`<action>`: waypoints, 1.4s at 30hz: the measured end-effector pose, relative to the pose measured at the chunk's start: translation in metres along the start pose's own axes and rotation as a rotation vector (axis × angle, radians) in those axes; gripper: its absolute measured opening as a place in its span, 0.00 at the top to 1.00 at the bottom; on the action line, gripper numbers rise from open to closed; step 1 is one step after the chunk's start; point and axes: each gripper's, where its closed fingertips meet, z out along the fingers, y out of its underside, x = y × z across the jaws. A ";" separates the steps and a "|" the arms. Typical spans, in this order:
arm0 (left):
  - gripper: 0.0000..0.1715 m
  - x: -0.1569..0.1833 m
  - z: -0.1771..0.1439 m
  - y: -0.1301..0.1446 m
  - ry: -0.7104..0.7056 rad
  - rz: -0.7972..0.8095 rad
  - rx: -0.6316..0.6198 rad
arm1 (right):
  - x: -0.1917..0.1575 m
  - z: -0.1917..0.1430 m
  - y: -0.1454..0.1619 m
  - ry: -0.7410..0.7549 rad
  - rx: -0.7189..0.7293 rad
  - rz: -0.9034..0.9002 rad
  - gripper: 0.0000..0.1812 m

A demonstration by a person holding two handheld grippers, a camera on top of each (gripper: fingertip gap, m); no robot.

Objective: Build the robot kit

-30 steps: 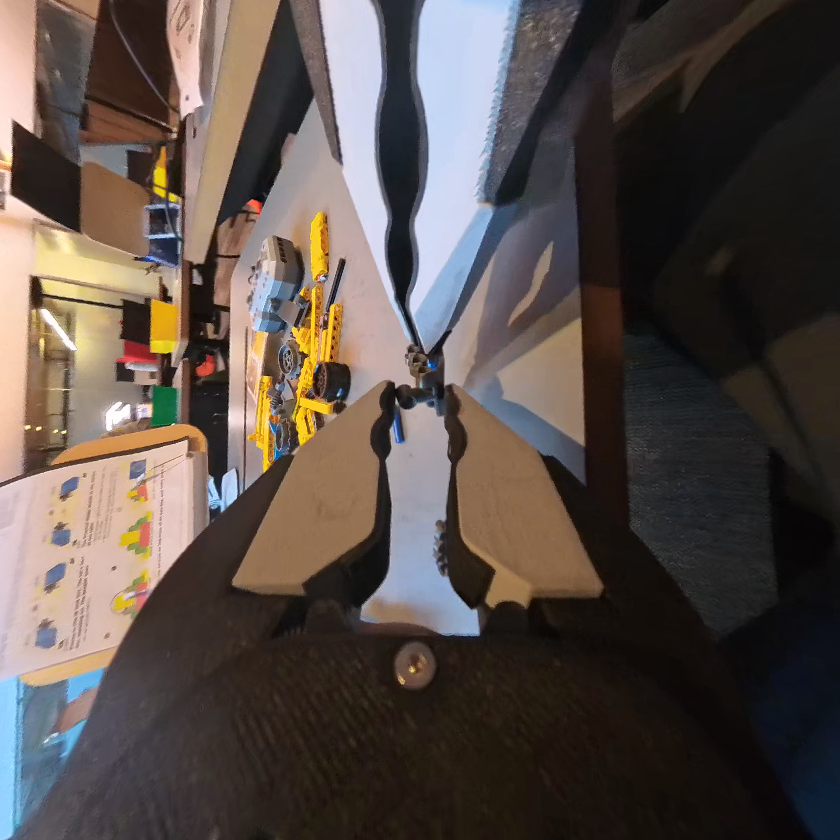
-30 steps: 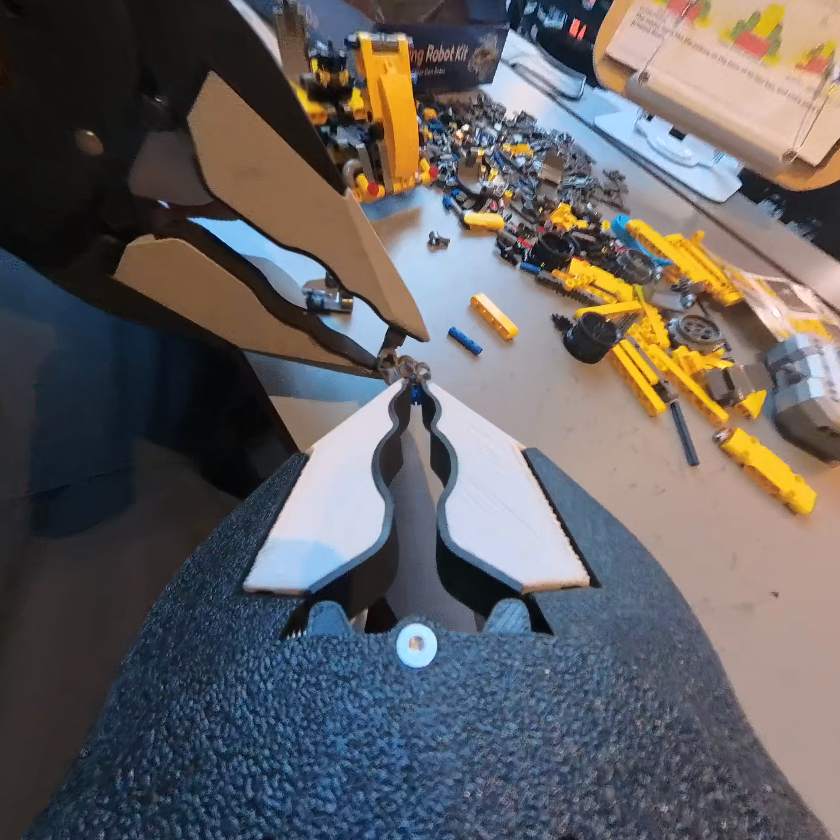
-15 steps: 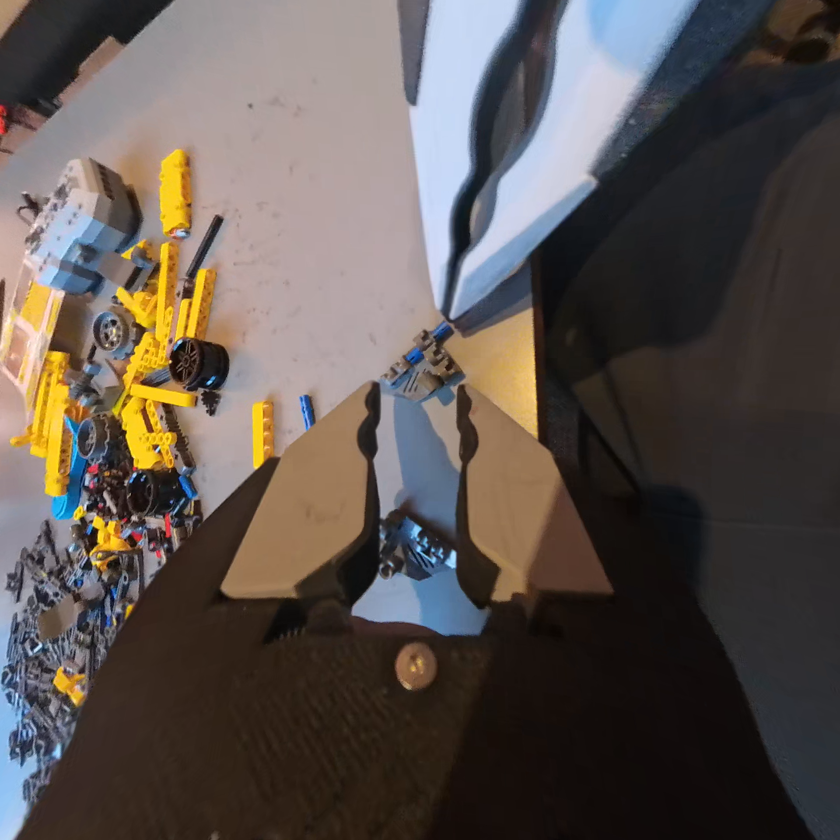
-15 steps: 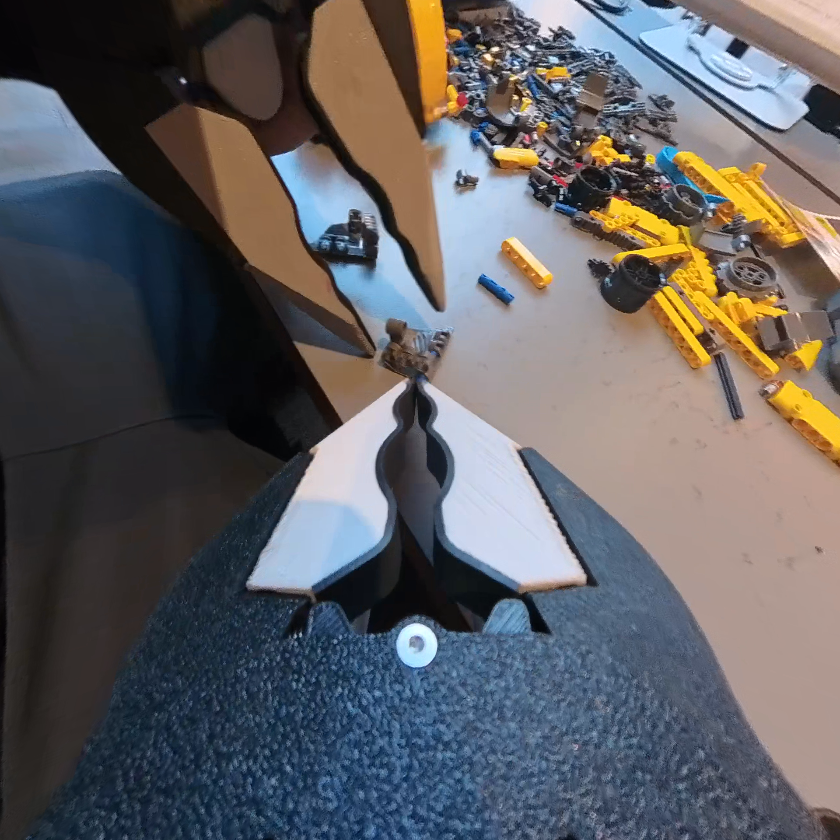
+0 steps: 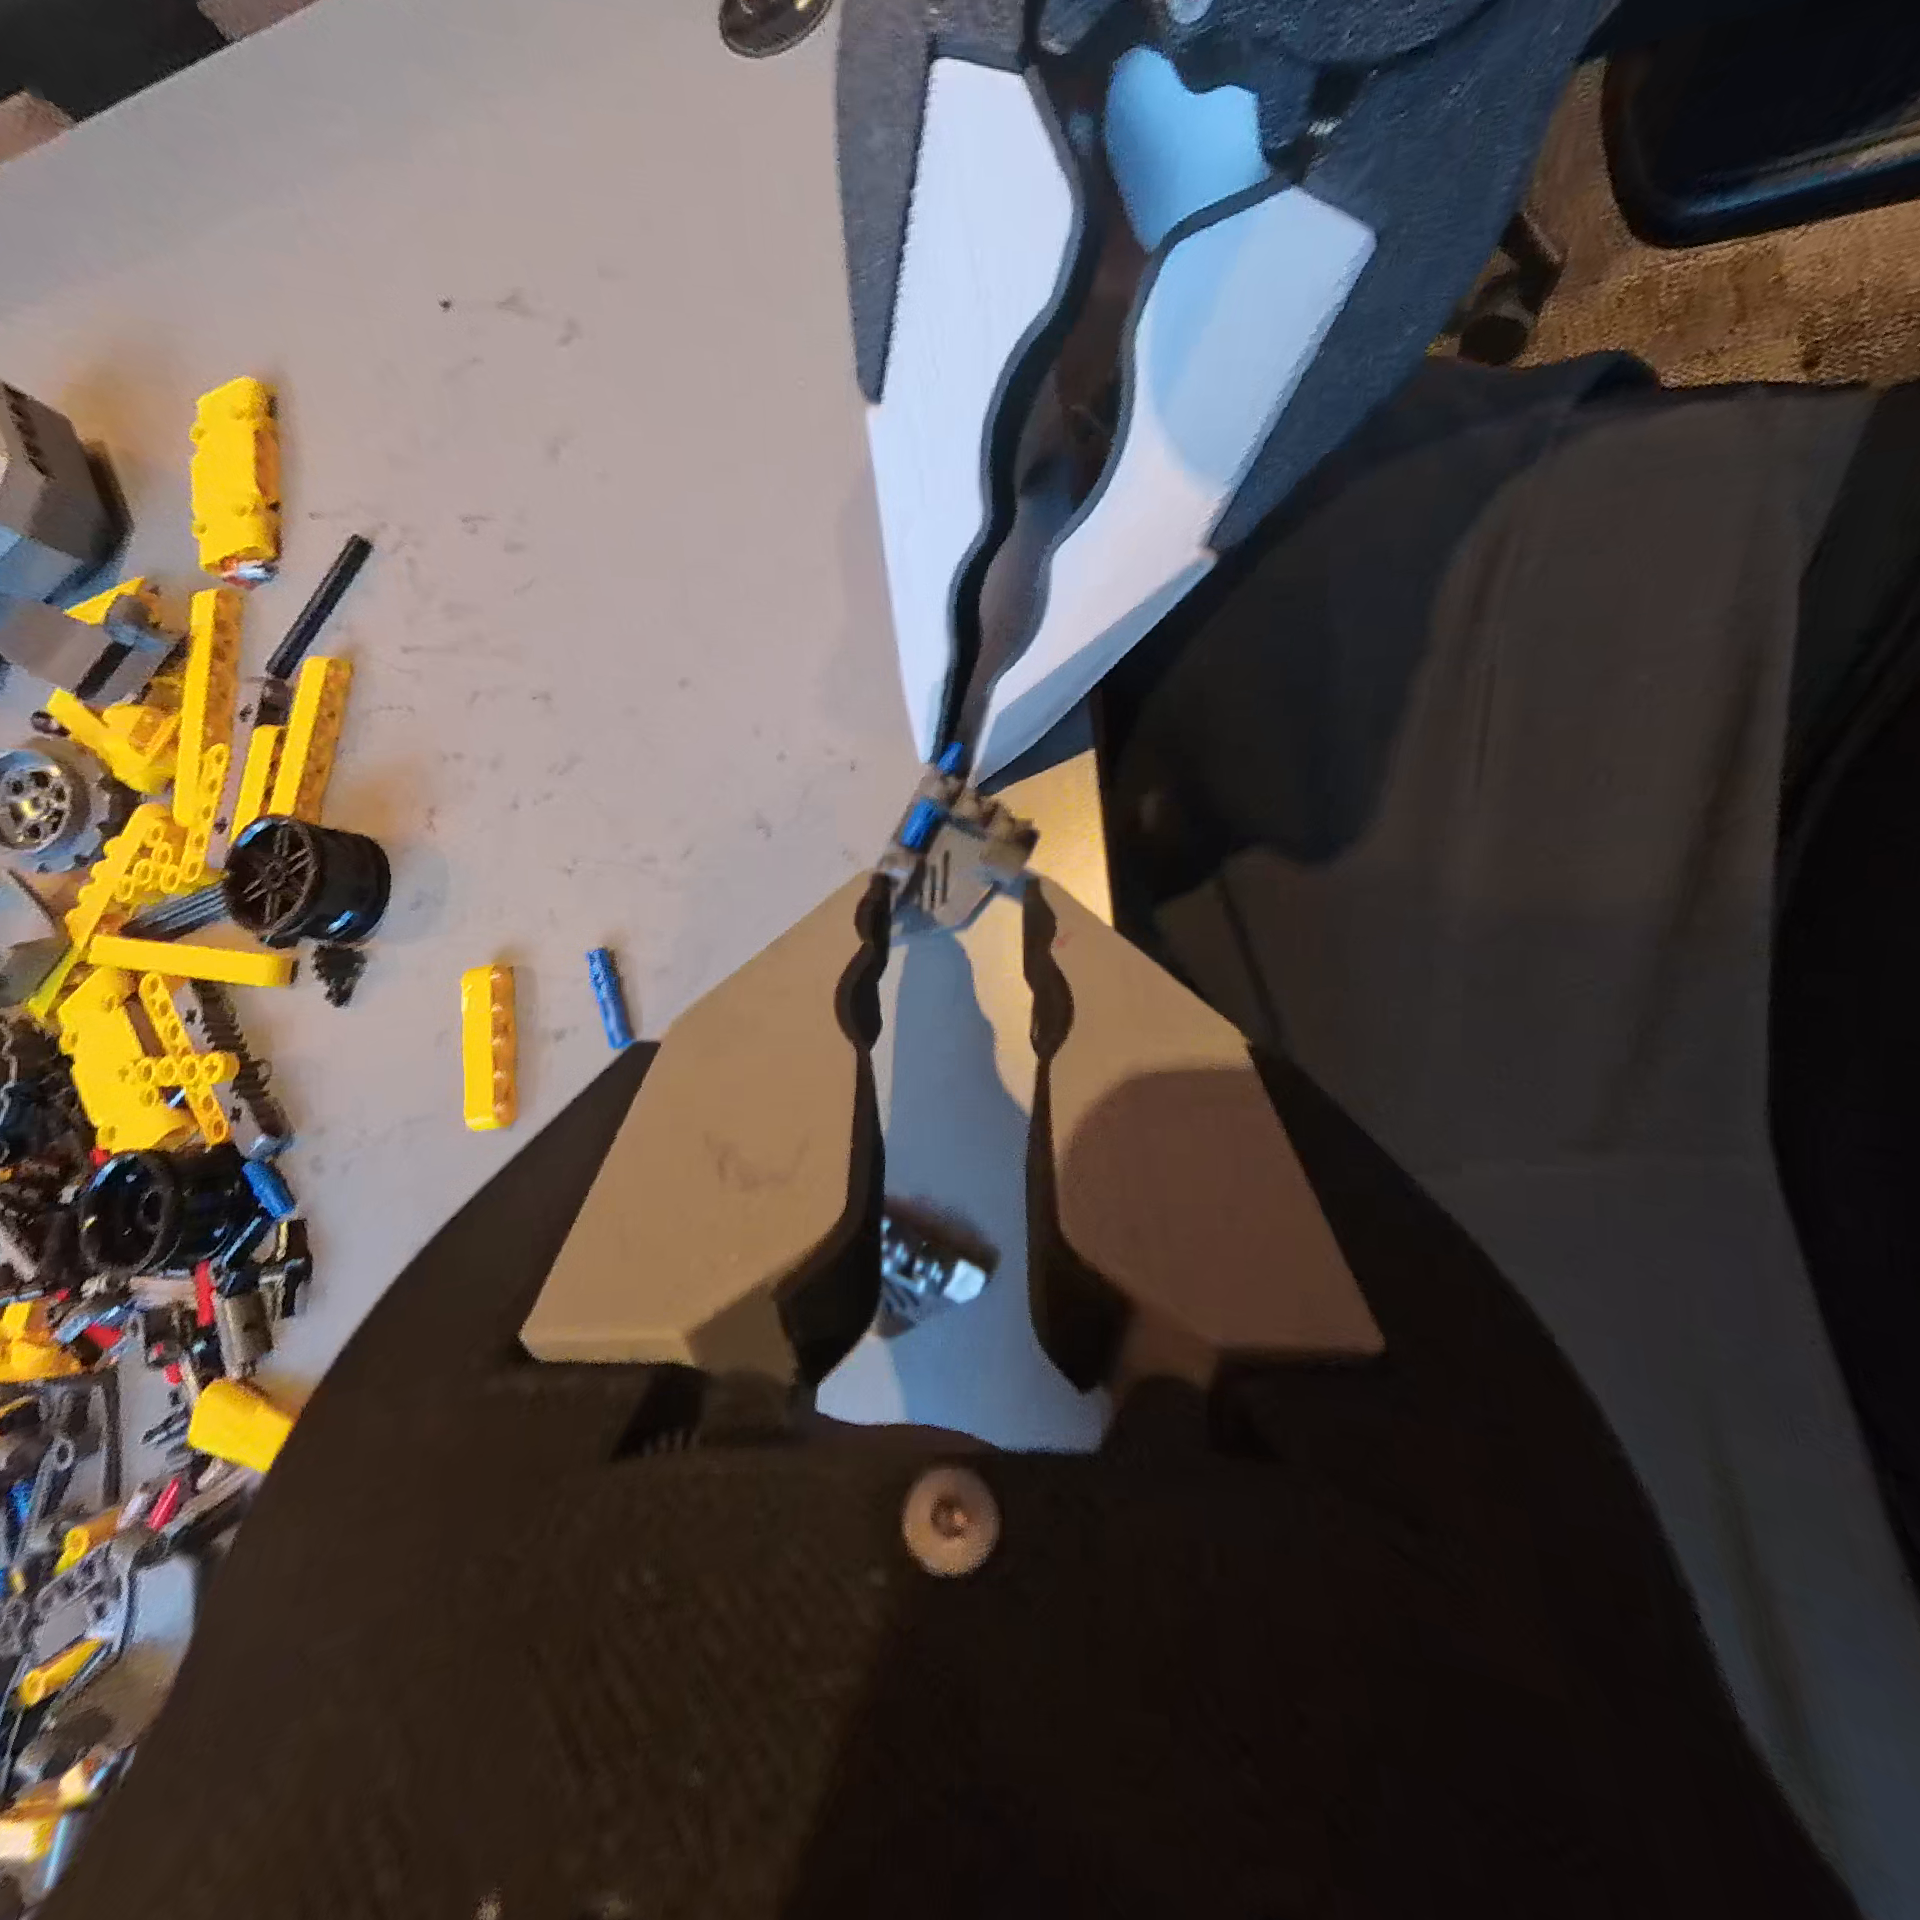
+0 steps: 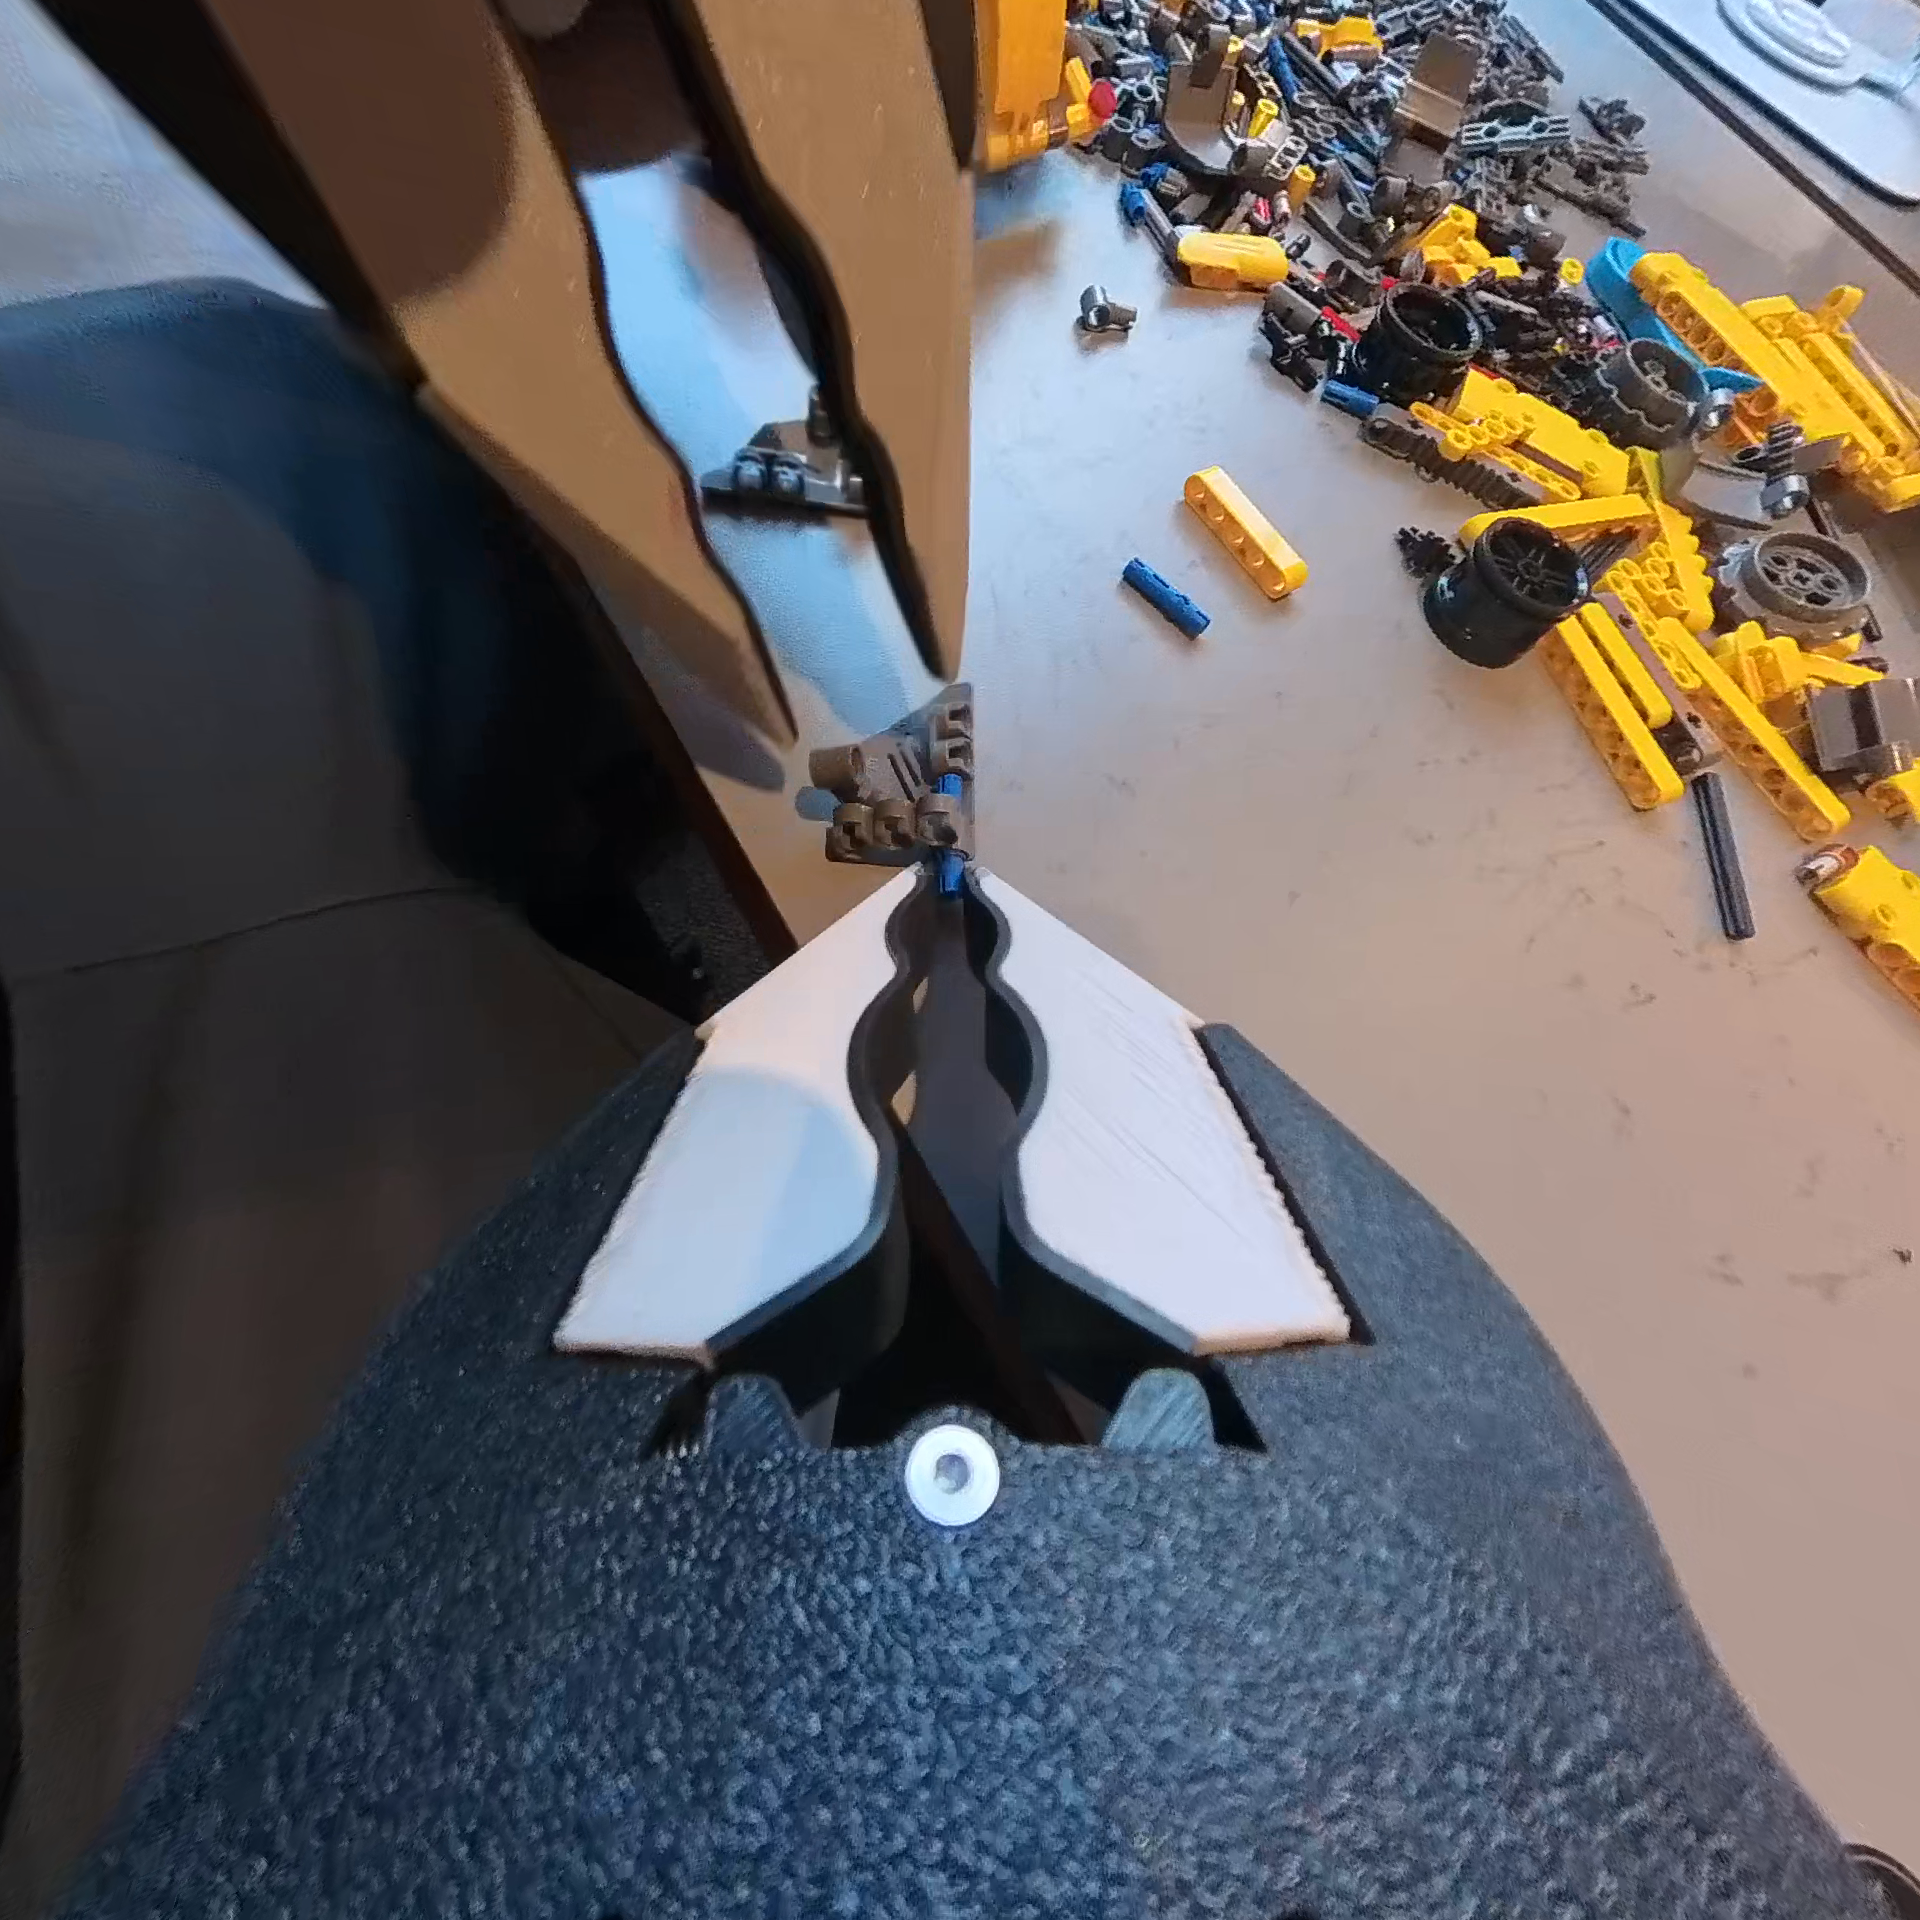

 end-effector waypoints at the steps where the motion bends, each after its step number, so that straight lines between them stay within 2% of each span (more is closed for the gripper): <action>1: 0.87 -0.004 -0.003 0.002 -0.003 0.002 -0.005 | 0.000 -0.001 0.000 -0.001 0.003 -0.013 0.97; 5: 0.87 -0.020 -0.006 0.002 0.004 -0.016 -0.015 | -0.001 -0.002 0.000 0.001 -0.004 -0.069 0.97; 11: 0.89 -0.010 0.020 0.003 0.119 0.041 -0.084 | -0.002 -0.005 0.000 -0.022 0.000 -0.086 0.98; 15: 0.97 -0.005 0.025 -0.003 0.163 0.063 -0.069 | 0.001 -0.005 0.004 -0.029 -0.016 -0.092 0.98; 18: 0.97 -0.004 0.026 -0.002 0.202 0.013 -0.045 | 0.001 -0.005 0.004 -0.033 -0.034 -0.105 0.97; 24: 0.97 -0.006 0.026 -0.001 0.136 0.012 -0.041 | 0.001 -0.005 0.005 -0.028 -0.102 -0.187 0.98; 29: 0.97 -0.006 0.026 -0.001 0.096 -0.048 0.013 | 0.002 -0.006 0.008 -0.058 -0.203 -0.276 0.98; 34: 0.97 -0.008 0.029 -0.004 0.065 -0.045 0.037 | 0.006 -0.008 0.010 -0.061 -0.229 -0.291 0.98; 38: 0.97 -0.009 0.028 -0.003 0.053 -0.053 0.058 | 0.006 -0.006 0.009 -0.052 -0.208 -0.243 0.98; 40: 0.98 -0.007 0.027 -0.003 0.064 -0.072 0.074 | 0.003 -0.006 0.007 -0.094 -0.165 -0.136 0.98; 42: 0.97 -0.003 0.025 -0.004 0.123 -0.163 0.081 | -0.001 -0.007 0.006 -0.155 -0.121 -0.020 0.98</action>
